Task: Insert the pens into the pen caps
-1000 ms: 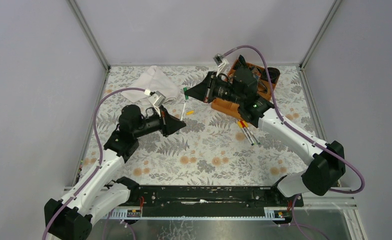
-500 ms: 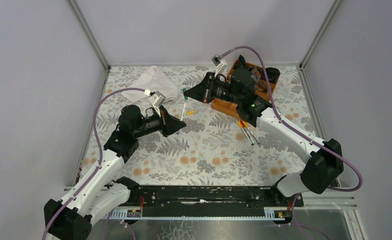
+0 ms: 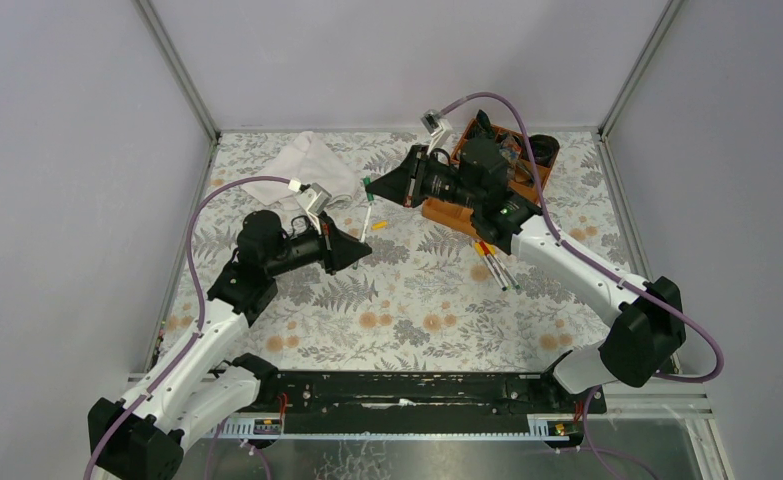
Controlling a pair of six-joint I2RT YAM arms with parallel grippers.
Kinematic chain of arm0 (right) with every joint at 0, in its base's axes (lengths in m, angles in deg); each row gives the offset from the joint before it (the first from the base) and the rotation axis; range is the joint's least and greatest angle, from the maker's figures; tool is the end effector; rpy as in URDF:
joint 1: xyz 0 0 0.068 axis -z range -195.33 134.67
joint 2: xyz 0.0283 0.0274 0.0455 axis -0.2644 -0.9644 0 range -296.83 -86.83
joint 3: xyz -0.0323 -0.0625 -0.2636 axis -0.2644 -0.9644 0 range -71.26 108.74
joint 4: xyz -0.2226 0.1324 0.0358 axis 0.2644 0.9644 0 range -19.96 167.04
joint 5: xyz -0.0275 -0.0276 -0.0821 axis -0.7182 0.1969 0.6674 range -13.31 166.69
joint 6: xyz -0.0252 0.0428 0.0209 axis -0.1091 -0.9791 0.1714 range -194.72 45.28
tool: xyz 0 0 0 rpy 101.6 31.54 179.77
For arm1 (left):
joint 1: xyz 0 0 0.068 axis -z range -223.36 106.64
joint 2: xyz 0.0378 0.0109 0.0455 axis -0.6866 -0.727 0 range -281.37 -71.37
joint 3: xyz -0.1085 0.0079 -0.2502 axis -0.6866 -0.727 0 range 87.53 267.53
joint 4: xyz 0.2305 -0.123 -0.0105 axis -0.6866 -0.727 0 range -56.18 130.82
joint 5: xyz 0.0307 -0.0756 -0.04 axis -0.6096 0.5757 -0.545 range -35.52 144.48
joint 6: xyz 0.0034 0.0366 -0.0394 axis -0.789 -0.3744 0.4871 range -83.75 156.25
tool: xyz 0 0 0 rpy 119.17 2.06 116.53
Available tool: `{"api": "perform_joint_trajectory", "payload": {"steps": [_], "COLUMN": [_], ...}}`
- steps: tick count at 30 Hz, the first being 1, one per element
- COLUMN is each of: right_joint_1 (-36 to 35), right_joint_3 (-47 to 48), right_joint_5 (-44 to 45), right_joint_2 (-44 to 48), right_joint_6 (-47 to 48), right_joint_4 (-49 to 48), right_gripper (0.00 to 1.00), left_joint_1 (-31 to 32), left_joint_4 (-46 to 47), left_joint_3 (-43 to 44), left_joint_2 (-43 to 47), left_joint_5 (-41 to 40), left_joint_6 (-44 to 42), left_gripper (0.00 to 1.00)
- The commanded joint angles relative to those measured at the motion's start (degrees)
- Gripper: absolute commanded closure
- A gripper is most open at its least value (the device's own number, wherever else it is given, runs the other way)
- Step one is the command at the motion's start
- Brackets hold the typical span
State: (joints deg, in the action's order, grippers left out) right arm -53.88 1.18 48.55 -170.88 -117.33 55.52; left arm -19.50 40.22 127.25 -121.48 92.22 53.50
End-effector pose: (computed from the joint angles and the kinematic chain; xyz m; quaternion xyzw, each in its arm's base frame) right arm 0.2632 0.2312 0.3909 -0.1524 0.6741 0.5846 0.4250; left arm 0.1766 -0.1019 0.3115 0.2475 0.7170 -0.4450 0.4761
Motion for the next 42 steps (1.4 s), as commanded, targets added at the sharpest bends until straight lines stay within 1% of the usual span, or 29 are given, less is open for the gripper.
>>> {"api": "perform_joint_trajectory", "payload": {"steps": [1,15,25,32,42], "right_joint_1": [-0.65,-0.74,-1.47,-2.68,-5.41], "right_joint_3": [0.07,-0.86,-3.91,-8.02,-18.7], "right_joint_5": [-0.91,-0.6,-0.1,1.4,5.45], "right_joint_2": [0.38,0.88,2.12,3.76,8.0], "right_joint_6": [0.82,1.3,-0.02,-1.56,-4.12], "right_joint_4": [-3.76,-3.8,-5.86,-9.24,-19.05], "right_gripper": [1.0,1.0,1.0,1.0,1.0], "left_joint_1": [0.25,0.26,0.28,0.23,0.26], "left_joint_4": [3.4,3.41,3.23,3.24,3.15], "left_joint_3": [-0.28,-0.27,-0.35,-0.49,-0.45], "left_joint_2": [0.85,1.02,1.52,1.83,2.27], "left_joint_5": [0.15,0.04,-1.06,-1.4,-1.86], "left_joint_6": [-0.29,-0.29,-0.29,-0.29,-0.38], "left_gripper": [1.0,1.0,1.0,1.0,1.0]}}
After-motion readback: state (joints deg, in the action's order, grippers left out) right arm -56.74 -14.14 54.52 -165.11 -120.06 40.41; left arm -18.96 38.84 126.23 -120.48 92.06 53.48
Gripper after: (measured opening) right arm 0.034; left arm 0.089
